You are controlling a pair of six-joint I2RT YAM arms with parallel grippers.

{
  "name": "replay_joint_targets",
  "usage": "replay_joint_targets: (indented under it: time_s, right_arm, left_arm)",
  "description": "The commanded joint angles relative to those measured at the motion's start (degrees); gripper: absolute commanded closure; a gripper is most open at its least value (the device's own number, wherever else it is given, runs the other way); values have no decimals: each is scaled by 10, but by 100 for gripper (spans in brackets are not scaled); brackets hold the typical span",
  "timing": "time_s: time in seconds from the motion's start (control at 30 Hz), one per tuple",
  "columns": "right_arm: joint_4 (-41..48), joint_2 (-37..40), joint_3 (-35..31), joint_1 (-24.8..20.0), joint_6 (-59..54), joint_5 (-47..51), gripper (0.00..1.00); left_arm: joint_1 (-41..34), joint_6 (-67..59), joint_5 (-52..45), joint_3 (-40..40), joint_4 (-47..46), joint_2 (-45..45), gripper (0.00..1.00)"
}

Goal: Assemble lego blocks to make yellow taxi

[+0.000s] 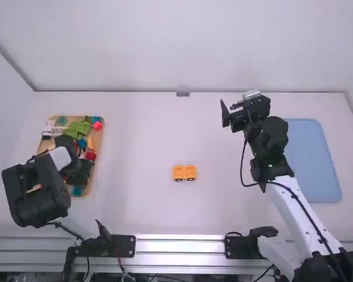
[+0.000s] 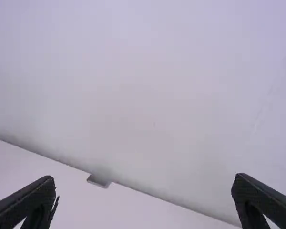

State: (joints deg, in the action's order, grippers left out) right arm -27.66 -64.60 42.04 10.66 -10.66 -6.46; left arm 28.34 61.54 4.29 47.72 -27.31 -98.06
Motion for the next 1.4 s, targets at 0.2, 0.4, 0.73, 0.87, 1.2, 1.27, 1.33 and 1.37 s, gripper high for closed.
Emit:
replay_joint_targets:
  time_s: [0.2, 0.4, 0.73, 0.87, 1.2, 1.27, 1.33, 1.37]
  right_arm:
    - [-5, -2, 23, 0, 3, 0, 2]
    - [-3, -2, 23, 0, 3, 0, 2]
    - [-2, -2, 23, -1, 44, 0, 2]
    - [-2, -2, 23, -1, 44, 1, 2]
    - [7, -2, 23, -1, 44, 0, 2]
    - [10, -2, 23, -1, 44, 1, 2]
    - [13, -2, 23, -1, 44, 0, 2]
    - [15, -2, 23, -1, 44, 1, 2]
  left_arm:
    - [5, 16, -35, 66, -83, 16, 98]
    - [-50, 112, -18, 119, -157, 58, 98]
    - [-274, 306, -17, 119, -115, 80, 98]
    - [-344, 403, -18, 119, -97, 64, 98]
    - [-458, 488, -65, 119, -71, 11, 98]
    - [-471, 486, -84, 119, -59, 2, 98]
    - [-480, 487, -90, 119, -50, -5, 98]
    - [-487, 495, -92, 119, -45, -12, 98]
